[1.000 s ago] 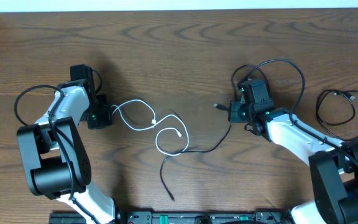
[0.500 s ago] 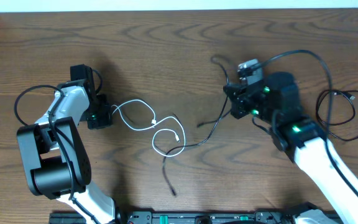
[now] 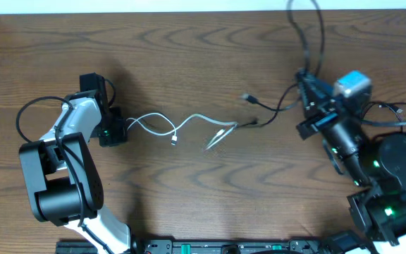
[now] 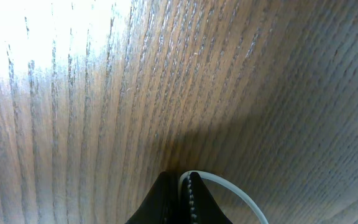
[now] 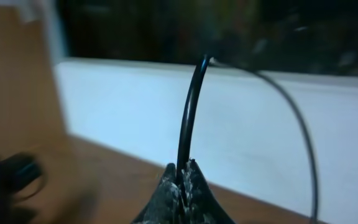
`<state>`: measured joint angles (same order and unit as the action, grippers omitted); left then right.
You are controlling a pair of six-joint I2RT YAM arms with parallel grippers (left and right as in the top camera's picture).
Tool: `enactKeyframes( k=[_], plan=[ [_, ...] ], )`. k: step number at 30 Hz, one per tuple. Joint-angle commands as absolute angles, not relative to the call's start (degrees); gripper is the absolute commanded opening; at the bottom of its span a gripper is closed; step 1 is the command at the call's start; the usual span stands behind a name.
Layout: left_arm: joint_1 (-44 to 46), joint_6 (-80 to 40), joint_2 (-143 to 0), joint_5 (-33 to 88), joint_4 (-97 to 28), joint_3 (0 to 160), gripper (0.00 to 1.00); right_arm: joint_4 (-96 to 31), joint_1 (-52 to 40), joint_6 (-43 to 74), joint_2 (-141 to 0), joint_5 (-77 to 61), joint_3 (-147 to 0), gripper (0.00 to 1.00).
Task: Untangle cables
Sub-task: 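Carry the black cable with the right gripper to the far right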
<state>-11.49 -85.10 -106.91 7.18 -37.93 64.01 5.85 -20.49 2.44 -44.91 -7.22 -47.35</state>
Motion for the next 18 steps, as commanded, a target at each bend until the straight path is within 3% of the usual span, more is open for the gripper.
enactKeyframes(
  k=[1, 7, 18],
  plan=[
    [-11.8, -84.8, -107.4, 6.0, -38.7, 63.5, 0.08, 5.8, -20.4, 0.2, -44.1, 10.4, -48.4, 0.01],
    [-11.8, -84.8, -107.4, 6.0, -38.7, 63.5, 0.07, 1.4, -20.4, 7.0, -45.3, 33.6, -48.4, 0.01],
    [-11.8, -84.8, -107.4, 6.0, -38.7, 63.5, 0.07, -17.0, -20.4, 18.4, -57.3, 35.4, -48.4, 0.01]
  ],
)
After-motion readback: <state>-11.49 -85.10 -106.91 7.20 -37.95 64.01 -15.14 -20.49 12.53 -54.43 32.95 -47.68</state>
